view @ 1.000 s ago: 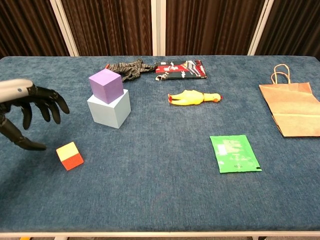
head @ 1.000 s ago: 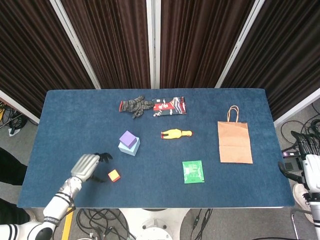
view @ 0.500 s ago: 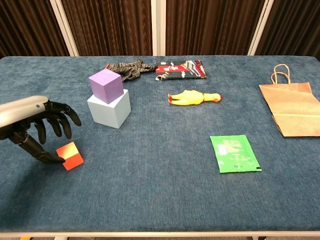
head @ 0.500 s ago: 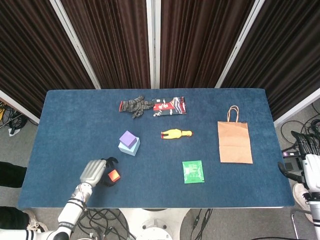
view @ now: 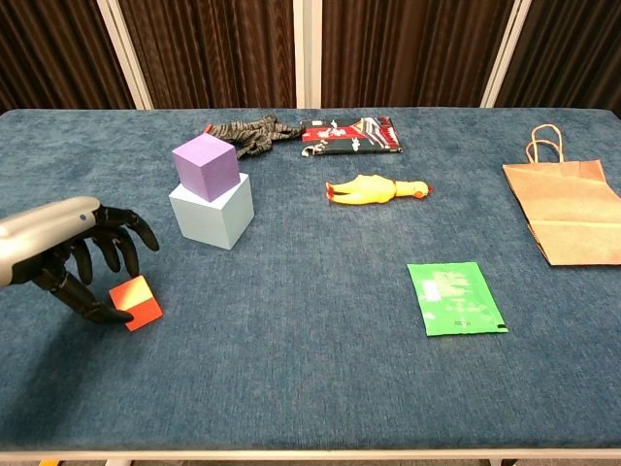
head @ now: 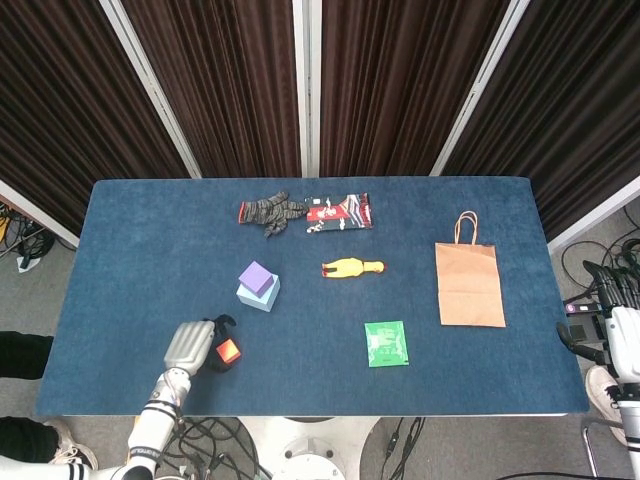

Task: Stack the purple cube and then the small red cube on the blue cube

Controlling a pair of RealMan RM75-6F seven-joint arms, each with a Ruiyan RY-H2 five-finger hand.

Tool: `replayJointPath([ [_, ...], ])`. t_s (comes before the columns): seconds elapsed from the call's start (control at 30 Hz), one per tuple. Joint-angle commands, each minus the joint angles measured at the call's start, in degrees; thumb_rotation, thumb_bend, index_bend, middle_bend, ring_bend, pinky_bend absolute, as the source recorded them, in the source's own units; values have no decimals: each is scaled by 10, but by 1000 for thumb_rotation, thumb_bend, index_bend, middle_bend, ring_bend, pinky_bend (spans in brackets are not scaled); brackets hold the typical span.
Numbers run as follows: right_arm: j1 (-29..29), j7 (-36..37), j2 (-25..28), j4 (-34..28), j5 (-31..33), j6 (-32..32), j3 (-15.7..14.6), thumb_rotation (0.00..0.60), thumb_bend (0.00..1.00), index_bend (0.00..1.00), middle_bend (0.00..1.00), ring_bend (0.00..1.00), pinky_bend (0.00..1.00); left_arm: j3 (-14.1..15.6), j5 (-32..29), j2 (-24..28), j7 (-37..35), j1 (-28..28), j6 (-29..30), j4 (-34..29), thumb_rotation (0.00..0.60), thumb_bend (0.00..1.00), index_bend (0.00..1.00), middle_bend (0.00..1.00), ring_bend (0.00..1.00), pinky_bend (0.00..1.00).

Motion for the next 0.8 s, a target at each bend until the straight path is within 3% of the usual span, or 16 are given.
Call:
replayJointPath([
  [0.03, 0, 0, 0, 0, 0, 0, 0, 600, 223, 0, 78, 0, 0, -1, -6, -2, 0, 3, -3, -5, 600, 58, 375, 551, 420, 488],
  [0.8, -1, 5, 0, 4, 1, -2, -2, 600, 224, 0, 78, 0, 0, -28, -11, -41, 7, 7, -10, 32, 600, 81, 383, 584, 439, 506],
])
